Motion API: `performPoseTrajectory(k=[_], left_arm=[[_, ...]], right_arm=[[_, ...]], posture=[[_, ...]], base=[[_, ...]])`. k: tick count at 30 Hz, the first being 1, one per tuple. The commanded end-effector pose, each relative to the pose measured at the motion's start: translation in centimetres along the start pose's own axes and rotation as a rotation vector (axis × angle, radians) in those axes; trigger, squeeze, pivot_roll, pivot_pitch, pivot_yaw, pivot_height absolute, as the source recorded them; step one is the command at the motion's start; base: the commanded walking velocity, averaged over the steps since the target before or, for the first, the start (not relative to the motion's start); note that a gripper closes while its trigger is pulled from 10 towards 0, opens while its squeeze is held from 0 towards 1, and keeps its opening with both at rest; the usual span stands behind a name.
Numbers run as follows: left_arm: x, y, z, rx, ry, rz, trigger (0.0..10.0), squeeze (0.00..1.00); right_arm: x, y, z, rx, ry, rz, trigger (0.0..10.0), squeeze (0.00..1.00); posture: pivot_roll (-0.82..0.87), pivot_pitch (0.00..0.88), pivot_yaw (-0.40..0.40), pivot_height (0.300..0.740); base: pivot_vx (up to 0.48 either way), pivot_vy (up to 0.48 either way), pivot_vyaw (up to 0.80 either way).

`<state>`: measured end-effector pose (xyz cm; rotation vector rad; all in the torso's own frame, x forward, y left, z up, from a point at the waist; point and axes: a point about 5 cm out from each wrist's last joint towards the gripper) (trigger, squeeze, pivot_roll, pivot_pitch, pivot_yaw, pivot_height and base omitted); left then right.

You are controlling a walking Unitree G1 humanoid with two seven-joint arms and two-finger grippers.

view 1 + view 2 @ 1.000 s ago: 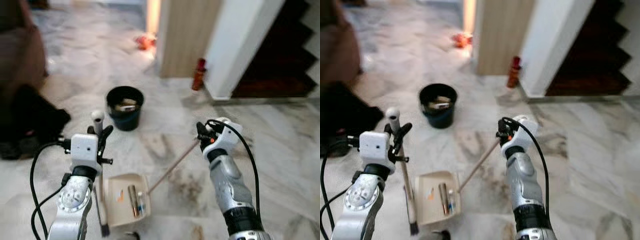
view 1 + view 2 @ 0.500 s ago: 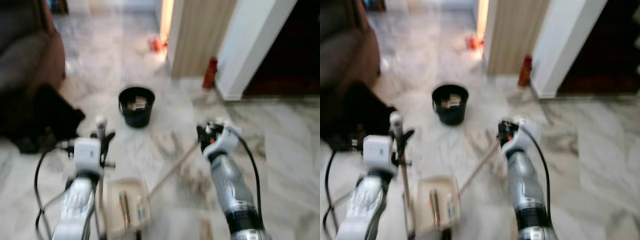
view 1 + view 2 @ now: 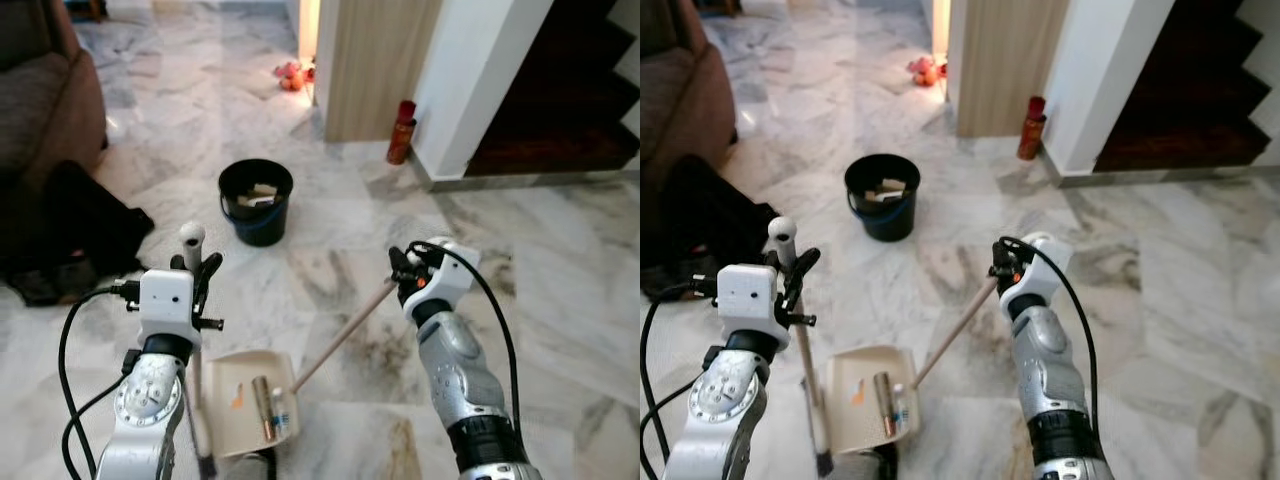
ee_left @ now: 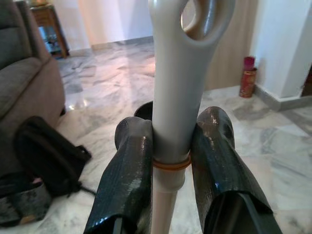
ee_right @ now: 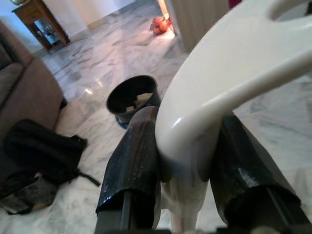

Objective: Sweep floor

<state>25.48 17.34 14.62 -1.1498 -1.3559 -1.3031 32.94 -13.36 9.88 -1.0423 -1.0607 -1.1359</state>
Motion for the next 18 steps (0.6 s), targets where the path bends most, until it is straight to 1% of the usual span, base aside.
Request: performPoseTrajectory(k=[1,6,15,18], left_arm=[[0.85,0.14,-0.19,0.0,0.009,-0.037,10.0,0.0],[0.83,0.1,-0.11,0.01,0.008,-0.035,10.0,0.0],[0.86,0.12,0.05,0.022,0.011,-0.038,10.0,0.0],[0.85,0.1,0.12,0.026,0.012,-0.038,10.0,0.0]], right_arm=[[1.81,0.26,0.77,0.031,0.011,-0.085,10.0,0.0],[1.93,0.28,0.78,0.032,0.017,-0.084,10.0,0.0],[1.96,0.29,0.75,0.033,0.021,-0.087,10.0,0.0],[1.9,0.32,0.9,0.036,-0.013,-0.08,10.0,0.0]], posture=[[0.16,0.12,-0.089,0.74],[0.16,0.129,-0.09,0.74],[0.16,0.131,-0.092,0.74],[0.16,0.13,-0.092,0.74]], base=[[0.0,0.0,0.43],[0.0,0.0,0.55],[0.0,0.0,0.0],[0.0,0.0,0.0]])
Point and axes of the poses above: a point about 5 cm out from each wrist's last joint towards the gripper, its own y axis pointing out of the wrist towards the gripper, its own x axis along the axis of the wrist's last joint, z = x × y, and after that the axes turned 11 degrees about -y, right-handed
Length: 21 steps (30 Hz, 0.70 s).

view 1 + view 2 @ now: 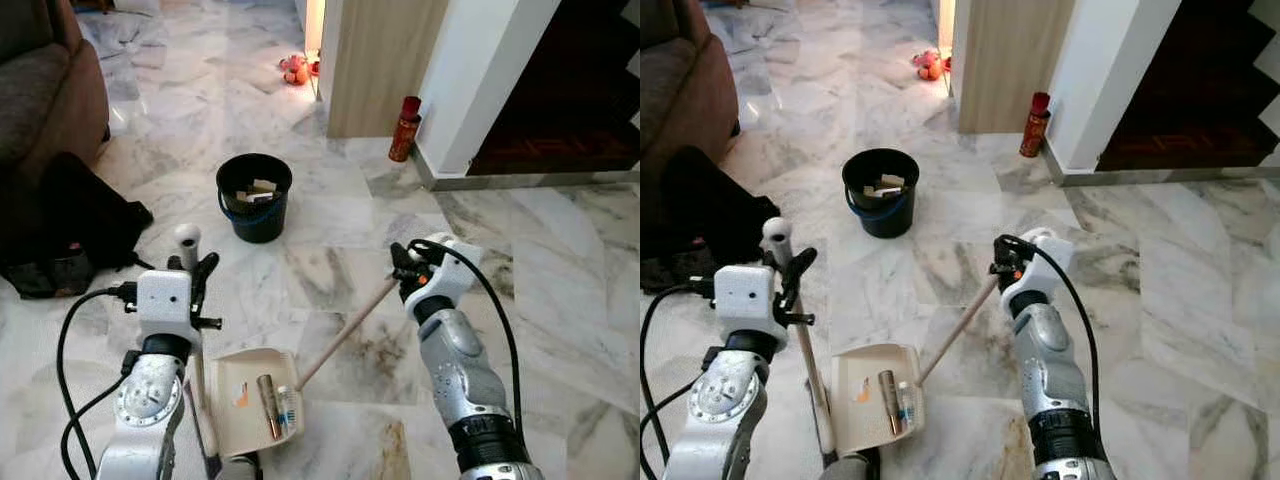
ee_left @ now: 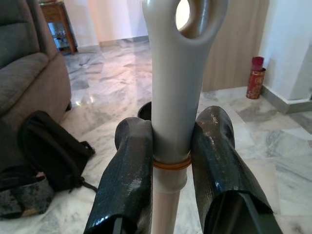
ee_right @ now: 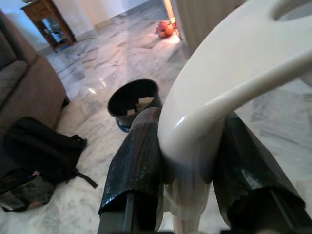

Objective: Sweep floor

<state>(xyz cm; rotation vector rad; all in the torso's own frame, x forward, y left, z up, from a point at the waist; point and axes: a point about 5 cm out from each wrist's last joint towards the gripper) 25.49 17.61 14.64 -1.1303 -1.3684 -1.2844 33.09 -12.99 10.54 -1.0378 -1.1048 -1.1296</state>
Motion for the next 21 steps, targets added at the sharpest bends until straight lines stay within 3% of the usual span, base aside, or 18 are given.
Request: performPoseTrajectory(k=[1,10,16,21], left_arm=[[0.82,0.1,-0.17,0.003,0.009,-0.037,10.0,0.0],[0.88,0.13,-0.15,0.004,0.007,-0.039,10.0,0.0],[0.75,0.16,-0.18,0.005,0.0,-0.033,10.0,0.0],[0.69,0.23,-0.14,0.001,0.002,-0.03,10.0,0.0]], right_arm=[[1.32,0.2,0.53,0.027,0.019,-0.06,10.0,0.0],[1.45,0.11,1.15,0.056,-0.004,-0.067,10.0,0.0],[1.27,0.1,1.46,0.072,-0.019,-0.055,10.0,0.0],[1.31,0.14,1.51,0.068,-0.016,-0.053,10.0,0.0]], posture=[[0.15,0.131,-0.094,0.74],[0.14,0.136,-0.096,0.74],[0.14,0.14,-0.091,0.74],[0.14,0.136,-0.086,0.74]], base=[[0.0,0.0,0.0],[0.181,0.0,0.0],[0.293,0.0,0.49],[0.303,0.0,0.0]])
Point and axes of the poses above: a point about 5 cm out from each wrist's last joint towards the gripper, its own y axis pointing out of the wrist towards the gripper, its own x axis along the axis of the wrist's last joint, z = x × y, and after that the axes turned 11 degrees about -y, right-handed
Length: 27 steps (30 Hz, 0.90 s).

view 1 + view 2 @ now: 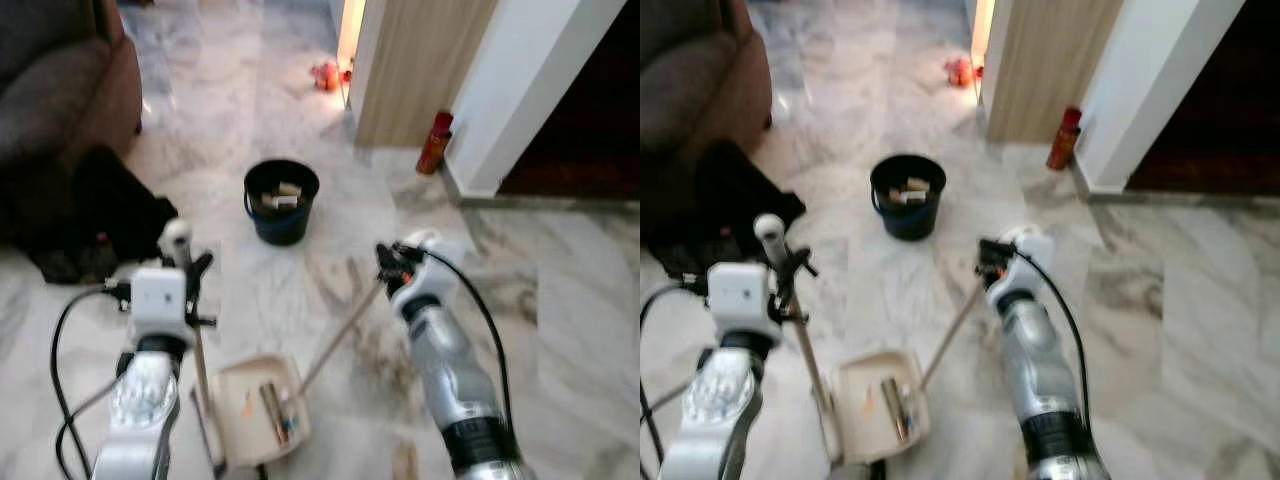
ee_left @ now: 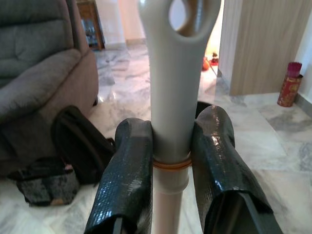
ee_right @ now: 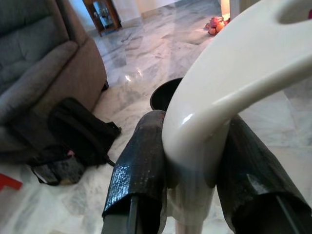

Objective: Sweep floor

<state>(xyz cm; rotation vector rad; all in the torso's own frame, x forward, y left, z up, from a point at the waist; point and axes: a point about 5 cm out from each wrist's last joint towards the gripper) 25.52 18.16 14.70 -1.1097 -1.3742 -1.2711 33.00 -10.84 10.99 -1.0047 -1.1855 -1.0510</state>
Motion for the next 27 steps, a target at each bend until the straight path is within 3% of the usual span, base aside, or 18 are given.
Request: performPoseTrajectory(k=[1,27], left_arm=[[0.6,0.17,-0.67,-0.02,-0.006,-0.027,10.0,0.0],[0.41,0.35,-0.63,-0.014,-0.006,-0.016,10.0,0.0]], right_arm=[[1.15,-0.12,-0.76,-0.021,0.038,-0.054,10.0,0.0],[1.22,-0.1,-0.79,-0.014,0.048,-0.057,10.0,0.0]], posture=[[0.14,0.136,-0.082,0.74],[0.14,0.136,-0.084,0.74]], base=[[0.315,0.0,0.0],[0.332,0.0,0.0]])
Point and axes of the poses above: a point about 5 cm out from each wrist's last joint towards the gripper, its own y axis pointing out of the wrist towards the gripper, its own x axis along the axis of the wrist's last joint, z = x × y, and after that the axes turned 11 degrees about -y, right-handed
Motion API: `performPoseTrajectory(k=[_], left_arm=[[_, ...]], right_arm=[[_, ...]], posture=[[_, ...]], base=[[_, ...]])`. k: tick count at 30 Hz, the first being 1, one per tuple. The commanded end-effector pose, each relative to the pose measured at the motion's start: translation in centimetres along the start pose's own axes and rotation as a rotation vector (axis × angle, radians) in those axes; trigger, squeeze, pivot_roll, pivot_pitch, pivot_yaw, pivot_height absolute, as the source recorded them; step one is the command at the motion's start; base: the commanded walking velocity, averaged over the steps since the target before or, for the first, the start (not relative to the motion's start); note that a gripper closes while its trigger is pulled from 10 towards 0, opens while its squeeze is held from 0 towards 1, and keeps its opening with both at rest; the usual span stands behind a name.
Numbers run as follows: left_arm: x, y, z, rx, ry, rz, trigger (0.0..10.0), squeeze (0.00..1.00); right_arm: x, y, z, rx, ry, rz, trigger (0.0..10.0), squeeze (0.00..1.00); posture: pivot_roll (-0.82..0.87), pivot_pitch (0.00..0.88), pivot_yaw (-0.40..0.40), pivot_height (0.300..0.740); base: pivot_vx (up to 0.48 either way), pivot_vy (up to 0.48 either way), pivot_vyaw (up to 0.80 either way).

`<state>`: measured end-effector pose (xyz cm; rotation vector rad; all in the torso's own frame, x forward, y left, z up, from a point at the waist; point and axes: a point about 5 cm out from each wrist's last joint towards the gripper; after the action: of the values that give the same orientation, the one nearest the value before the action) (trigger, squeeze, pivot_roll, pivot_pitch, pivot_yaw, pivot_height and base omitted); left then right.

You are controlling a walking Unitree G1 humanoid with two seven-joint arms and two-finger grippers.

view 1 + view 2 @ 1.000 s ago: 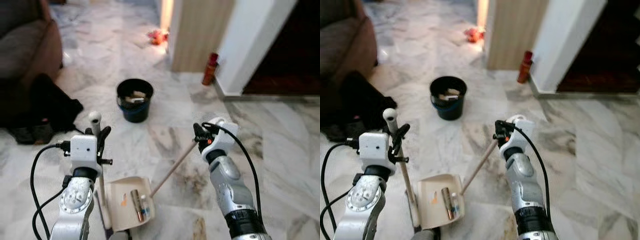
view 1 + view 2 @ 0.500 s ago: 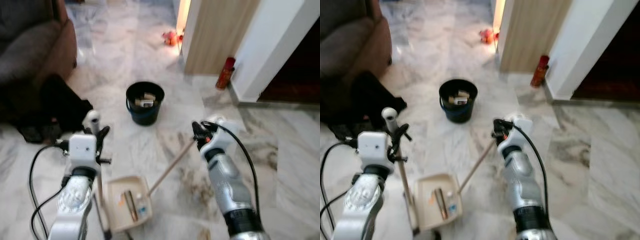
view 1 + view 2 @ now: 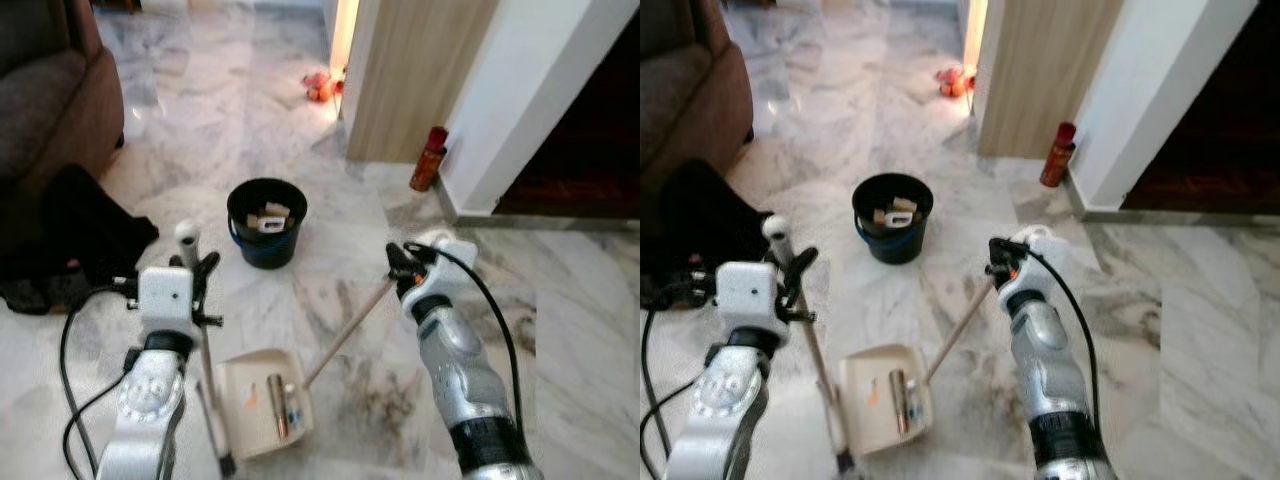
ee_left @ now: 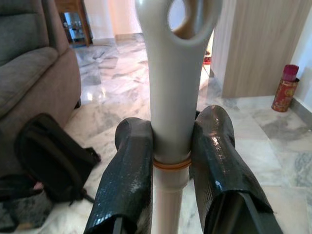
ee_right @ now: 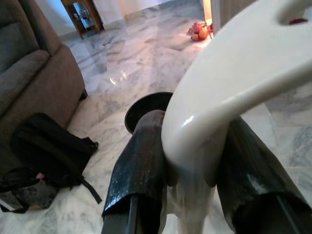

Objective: Sweep floor

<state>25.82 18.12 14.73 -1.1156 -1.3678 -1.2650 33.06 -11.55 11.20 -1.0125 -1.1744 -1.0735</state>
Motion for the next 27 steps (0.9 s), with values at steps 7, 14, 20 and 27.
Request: performPoseTrajectory(k=[7,14,20,27], left_arm=[[0.47,0.07,-0.54,-0.014,-0.003,-0.025,10.0,0.0],[0.48,0.11,-0.54,-0.015,0.001,-0.023,10.0,0.0],[0.48,0.14,-0.45,-0.008,0.003,-0.024,10.0,0.0],[0.45,0.14,-0.49,-0.008,0.003,-0.023,10.0,0.0]], right_arm=[[0.89,-0.03,0.06,0.017,0.028,-0.055,10.0,0.0],[0.99,-0.04,0.29,0.042,0.052,-0.058,10.0,0.0],[0.9,-0.06,0.35,0.047,0.041,-0.052,10.0,0.0],[0.97,0.01,0.26,0.047,0.04,-0.053,10.0,0.0]], posture=[[0.15,0.135,-0.085,0.74],[0.14,0.143,-0.084,0.74],[0.15,0.144,-0.087,0.74],[0.14,0.144,-0.087,0.74]], base=[[0.342,0.0,0.29],[0.341,0.0,0.0],[0.344,0.0,0.0],[0.346,0.0,0.0]])
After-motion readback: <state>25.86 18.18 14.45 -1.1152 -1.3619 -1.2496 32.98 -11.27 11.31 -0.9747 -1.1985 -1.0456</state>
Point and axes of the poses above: a point about 5 cm out from each wrist's last joint towards the gripper, its own y axis pointing out of the wrist towards the gripper, its own x axis along the axis of the wrist's last joint, z = x × y, and after that the axes turned 11 degrees about -y, right-handed
